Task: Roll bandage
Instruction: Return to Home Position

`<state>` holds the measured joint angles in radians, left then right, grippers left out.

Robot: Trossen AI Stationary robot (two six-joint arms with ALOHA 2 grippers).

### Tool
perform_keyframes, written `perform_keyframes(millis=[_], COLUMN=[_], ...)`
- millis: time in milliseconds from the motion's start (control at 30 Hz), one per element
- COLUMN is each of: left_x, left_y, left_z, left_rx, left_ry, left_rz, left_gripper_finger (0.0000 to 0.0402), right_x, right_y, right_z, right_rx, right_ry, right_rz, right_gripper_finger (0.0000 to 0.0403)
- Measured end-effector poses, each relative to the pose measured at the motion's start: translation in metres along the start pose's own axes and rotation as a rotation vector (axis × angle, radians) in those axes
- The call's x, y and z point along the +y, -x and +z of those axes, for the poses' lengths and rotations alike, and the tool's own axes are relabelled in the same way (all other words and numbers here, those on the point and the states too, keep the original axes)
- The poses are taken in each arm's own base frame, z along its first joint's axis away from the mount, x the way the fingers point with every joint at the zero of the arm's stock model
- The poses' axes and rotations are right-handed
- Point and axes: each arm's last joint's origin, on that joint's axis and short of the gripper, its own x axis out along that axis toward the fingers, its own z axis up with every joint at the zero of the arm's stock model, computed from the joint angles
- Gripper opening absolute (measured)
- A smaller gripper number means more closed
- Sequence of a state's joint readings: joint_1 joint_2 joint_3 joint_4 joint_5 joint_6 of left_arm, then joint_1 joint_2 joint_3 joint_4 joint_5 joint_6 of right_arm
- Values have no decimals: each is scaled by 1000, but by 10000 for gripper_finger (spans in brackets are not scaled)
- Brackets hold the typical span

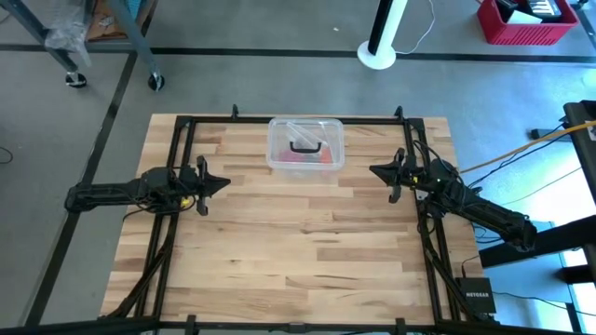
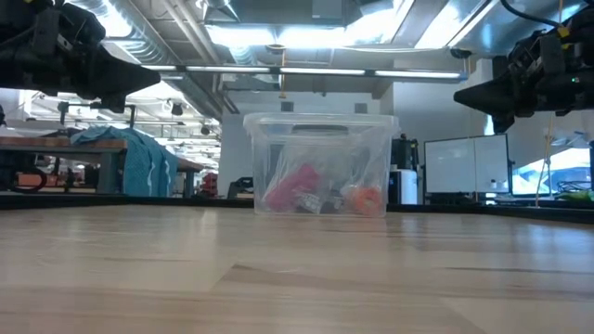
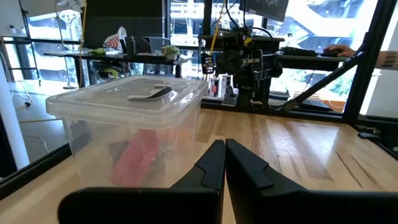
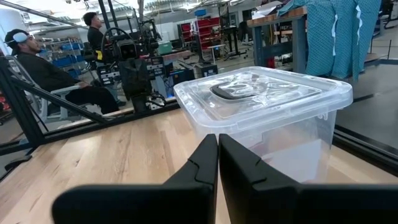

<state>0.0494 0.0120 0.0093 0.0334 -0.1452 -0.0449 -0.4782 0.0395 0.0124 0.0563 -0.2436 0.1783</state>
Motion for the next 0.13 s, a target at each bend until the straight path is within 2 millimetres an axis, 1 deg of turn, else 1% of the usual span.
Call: perform_keyframes(millis=[133], left_x=[0], left_y=[0], left_z=[0], left_rx=[0], left_ry=[0], left_rz=[0], left_gripper_finger=[5], right_x=[0], right_y=[0], right_z=[0], right_rx=[0], right_ry=[0], right_rz=[0], right_gripper_finger=[18])
